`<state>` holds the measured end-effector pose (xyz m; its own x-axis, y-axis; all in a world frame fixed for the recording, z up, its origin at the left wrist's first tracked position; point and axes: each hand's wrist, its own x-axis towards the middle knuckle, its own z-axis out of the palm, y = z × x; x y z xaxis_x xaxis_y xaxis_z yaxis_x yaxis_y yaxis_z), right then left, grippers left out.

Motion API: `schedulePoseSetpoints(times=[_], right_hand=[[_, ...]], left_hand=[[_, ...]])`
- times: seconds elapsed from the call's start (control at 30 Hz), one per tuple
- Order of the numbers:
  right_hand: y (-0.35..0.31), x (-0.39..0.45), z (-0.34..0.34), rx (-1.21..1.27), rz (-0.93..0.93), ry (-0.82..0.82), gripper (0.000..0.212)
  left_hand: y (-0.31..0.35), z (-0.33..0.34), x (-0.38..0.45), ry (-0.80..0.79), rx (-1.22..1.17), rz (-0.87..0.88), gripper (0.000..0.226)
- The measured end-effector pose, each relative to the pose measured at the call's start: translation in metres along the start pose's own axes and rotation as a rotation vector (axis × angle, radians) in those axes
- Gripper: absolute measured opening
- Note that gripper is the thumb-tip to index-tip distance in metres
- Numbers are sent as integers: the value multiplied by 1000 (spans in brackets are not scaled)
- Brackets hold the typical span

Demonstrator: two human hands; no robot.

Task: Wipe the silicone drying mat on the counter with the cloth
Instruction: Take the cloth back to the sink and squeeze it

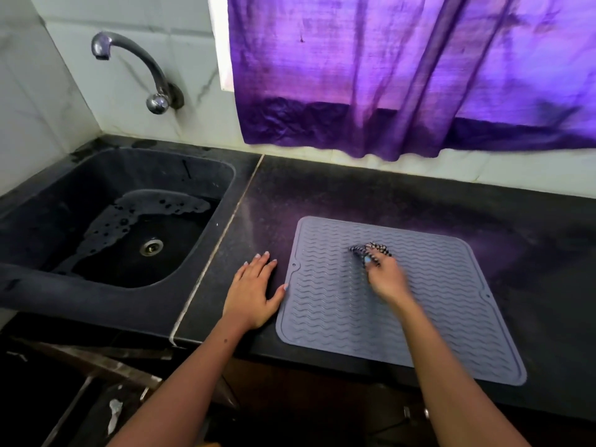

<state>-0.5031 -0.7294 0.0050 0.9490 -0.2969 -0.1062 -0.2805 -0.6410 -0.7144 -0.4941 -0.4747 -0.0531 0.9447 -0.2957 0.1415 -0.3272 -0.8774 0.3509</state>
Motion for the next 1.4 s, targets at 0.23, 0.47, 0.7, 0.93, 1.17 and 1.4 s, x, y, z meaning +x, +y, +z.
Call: schedulePoseSetpoints(times=[0.23,0.47,0.7,0.93,1.17,1.4], right_hand=[[-99,-5,23,1346,274,-311,32],[-208,4,130,1380,257,-485,26],[-305,46,232,972,187,-513,17],[-393,97,324,845,68,-582,16],[-451,172,390,868,132,-599,17],[-515,259,459,670,93,-538,23]], left_hand=[[34,-45,11,-147,-889,-418,41],[-43,-105,53,154,-1760,-641,38],[-192,-162,81,455,-1488,-674,19],[-304,-191,124,493,-1156,-594,34],[-404,-205,179,226,-1289,-563,54],[-494,-211,259,354,-1242,-683,72]])
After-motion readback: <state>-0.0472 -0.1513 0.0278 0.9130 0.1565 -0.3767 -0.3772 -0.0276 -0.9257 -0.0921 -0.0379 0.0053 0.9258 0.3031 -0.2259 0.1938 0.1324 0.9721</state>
